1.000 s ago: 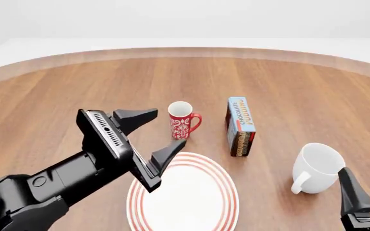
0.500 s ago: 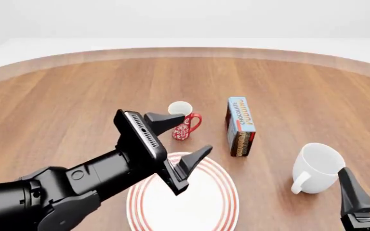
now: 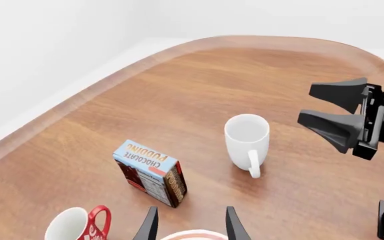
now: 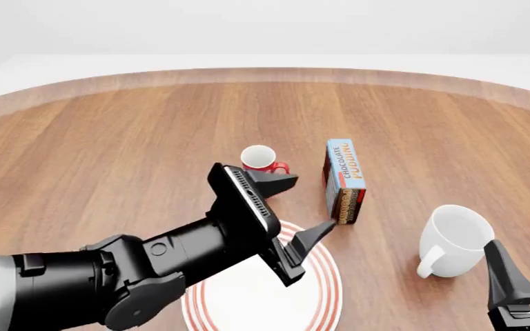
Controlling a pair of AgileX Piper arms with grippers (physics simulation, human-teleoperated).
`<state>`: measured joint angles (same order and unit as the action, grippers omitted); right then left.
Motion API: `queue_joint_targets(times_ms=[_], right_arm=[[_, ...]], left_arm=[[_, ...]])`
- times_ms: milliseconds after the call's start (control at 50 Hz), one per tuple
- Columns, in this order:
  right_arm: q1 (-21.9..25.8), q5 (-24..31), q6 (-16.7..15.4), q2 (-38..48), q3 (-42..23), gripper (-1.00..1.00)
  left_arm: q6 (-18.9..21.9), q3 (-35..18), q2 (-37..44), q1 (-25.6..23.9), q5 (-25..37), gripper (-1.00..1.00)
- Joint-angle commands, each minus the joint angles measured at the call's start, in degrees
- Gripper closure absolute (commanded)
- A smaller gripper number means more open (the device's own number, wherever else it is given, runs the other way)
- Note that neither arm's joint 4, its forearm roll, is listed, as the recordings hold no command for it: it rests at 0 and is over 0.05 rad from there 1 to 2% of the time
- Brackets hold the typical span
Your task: Pick up the white mug and put it on the plate, and put the chocolate pudding to the right of the plate.
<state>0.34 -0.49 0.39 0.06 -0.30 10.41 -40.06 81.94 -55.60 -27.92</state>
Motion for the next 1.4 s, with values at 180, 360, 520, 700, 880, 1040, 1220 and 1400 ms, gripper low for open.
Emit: queue_joint_targets(times_ms=[180,360,520,700,880,1040,1220,1400], right_arm=[[0.05,0.01,0.0,-0.01,-0.02,-1.0],[0.1,-0.03,0.03,-0.01,0.0,-1.0],[0.1,-0.04,0.08,-0.01,0.01,-1.0],[0.15,-0.05,0.06,-0.01,0.0,-1.0],[0.11,-0.06,0.05,-0.01,0.0,-1.0],[0.2,-0.08,0.05,-0.01,-0.03,-1.0],[0.24,-0.12,0.02,-0.02,-0.04,-1.0],[0.21,-0.1,0.16,-0.01,-0.02,-1.0]], left_arm=[[-0.84,-3.27,5.29,-2.17,-0.7,-1.0],[-1.16,-4.81,7.49,-2.7,-0.66,-1.0],[-1.33,-6.33,9.1,-3.45,-0.36,-1.0],[-2.24,-8.17,11.18,-4.08,-0.19,-1.0],[-2.67,-9.75,13.02,-4.97,0.23,-1.0],[-3.18,-10.74,14.63,-5.49,0.2,-1.0],[-3.72,-12.2,16.7,-5.91,0.45,-1.0],[-4.07,-14.26,18.15,-6.39,1.27,-1.0]])
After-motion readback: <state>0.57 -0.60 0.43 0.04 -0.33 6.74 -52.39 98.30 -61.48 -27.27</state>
